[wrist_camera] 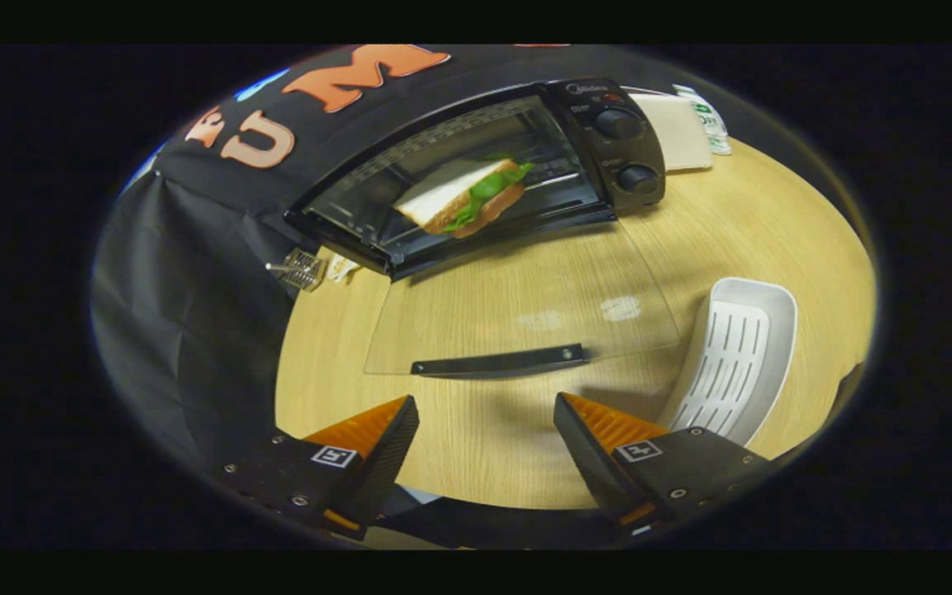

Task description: Open the toaster oven, put the food inside, and close the toaster oven door.

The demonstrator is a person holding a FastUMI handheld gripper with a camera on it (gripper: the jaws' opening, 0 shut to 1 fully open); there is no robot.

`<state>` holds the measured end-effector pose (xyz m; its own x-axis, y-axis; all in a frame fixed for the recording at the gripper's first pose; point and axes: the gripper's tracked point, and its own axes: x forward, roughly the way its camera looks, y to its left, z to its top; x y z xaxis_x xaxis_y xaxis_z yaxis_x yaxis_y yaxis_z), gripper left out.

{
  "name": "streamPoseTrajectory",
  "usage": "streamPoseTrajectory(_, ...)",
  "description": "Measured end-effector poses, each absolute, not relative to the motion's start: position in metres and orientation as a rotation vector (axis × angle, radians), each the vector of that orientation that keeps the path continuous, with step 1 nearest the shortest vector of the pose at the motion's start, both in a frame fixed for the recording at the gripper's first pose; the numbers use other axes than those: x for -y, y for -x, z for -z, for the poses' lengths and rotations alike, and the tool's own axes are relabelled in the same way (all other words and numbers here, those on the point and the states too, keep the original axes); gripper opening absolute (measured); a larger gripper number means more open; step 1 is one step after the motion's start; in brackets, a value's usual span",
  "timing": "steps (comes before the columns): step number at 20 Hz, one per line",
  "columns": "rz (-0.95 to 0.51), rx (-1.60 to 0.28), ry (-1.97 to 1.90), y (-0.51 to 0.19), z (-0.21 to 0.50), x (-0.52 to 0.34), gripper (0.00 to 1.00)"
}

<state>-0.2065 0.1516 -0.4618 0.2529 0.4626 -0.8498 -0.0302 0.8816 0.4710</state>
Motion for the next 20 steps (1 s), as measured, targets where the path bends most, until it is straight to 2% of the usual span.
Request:
streamPoseTrajectory(11,-0.3,-1.315,-0.124,0.207,0.505,-0.145,0.97)
streamPoseTrajectory(20,-0.283,-1.26,-0.101,0.186,0.497,-0.155,0.97)
